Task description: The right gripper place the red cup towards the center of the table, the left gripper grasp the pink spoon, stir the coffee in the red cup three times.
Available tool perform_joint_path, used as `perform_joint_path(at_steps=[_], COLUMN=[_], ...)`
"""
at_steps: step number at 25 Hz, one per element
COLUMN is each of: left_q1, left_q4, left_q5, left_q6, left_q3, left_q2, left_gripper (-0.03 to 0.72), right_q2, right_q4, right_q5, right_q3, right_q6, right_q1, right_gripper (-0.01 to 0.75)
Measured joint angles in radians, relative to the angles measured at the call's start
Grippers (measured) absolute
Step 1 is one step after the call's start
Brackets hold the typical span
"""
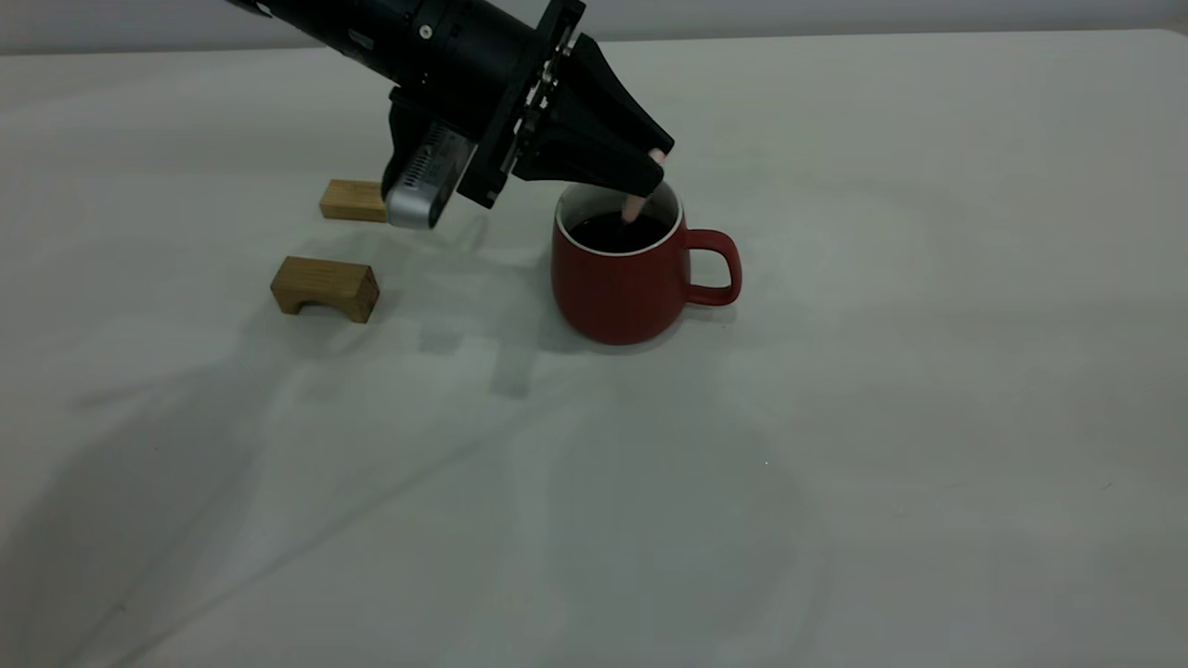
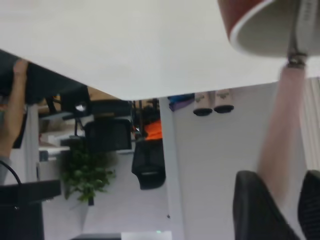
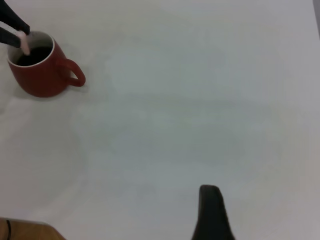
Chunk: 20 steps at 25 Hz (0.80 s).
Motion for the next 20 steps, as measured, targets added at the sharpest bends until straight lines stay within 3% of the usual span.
perform_joint_path(at_steps=[6, 11, 15, 18, 20], left_q1=[0.000, -0.001, -0.002, -0.002, -0.002], left_q4=[0.223, 0.507, 0.777, 0.975, 1.075], left_q5=[0.018, 0.176, 0.181, 0.181, 0.181], left_q6=[-0.040, -0.097, -0.094, 0.035, 0.222], left_q3=[-0.083, -0.214, -0.331, -0.378, -0.384], left_q2=[-0.045, -0.089, -0.142, -0.220, -0.285], left_gripper=[0.344, 0.344, 0.345, 0.345, 0.345], right_q2=[0.000, 0.000, 0.000, 0.000, 0.000], right_q4=[0.000, 0.000, 0.000, 0.000, 0.000], right_q5=[0.000, 0.000, 0.000, -0.001, -0.001], right_q3=[0.000, 0.000, 0.000, 0.000, 0.000], right_q6=[0.000, 0.000, 0.000, 0.000, 0.000], right_q1=[0.000, 0.000, 0.000, 0.000, 0.000], right_gripper=[0.583, 0.583, 0.583, 0.583, 0.583])
